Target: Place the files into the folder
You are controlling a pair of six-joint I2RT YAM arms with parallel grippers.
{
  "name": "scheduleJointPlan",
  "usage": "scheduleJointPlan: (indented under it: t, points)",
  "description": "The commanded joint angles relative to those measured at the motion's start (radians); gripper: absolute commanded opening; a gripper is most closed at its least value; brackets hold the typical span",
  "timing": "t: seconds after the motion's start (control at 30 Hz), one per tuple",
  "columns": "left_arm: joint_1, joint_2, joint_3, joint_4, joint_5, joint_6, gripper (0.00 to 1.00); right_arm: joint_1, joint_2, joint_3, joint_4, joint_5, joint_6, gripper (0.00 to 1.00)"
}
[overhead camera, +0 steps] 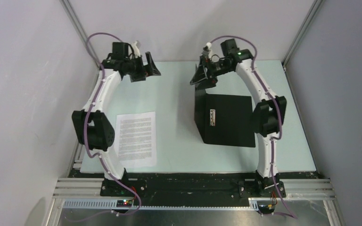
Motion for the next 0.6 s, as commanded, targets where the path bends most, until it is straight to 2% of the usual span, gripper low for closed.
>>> scheduleJointPlan:
  t: [0.0, 0.17, 0.37, 0.47, 0.57]
  points:
    - [0.041, -0.099, -0.016, 0.009, 0.083, -0.042, 1.0, 0.042, 0.121, 0.053, 0.098, -0.114, 0.1, 0.99]
    - [0.048, -0.111, -0.064, 0.009, 0.116, -0.042, 1.0, 0.031, 0.131, 0.051, 0.142, -0.119, 0.124, 0.99]
    - [0.043, -0.029, -0.07, 0.009, 0.181, -0.098, 1.0, -0.015, 0.051, 0.008, 0.103, 0.005, 0.067, 0.99]
    - [0.034, 0.027, -0.045, 0.008, 0.164, -0.088, 1.0, -0.025, 0.009, -0.014, 0.032, 0.234, -0.035, 1.0]
    - [0.019, 0.072, -0.051, 0.008, 0.076, -0.081, 1.0, -0.046, -0.029, -0.092, 0.016, 0.445, -0.095, 0.93]
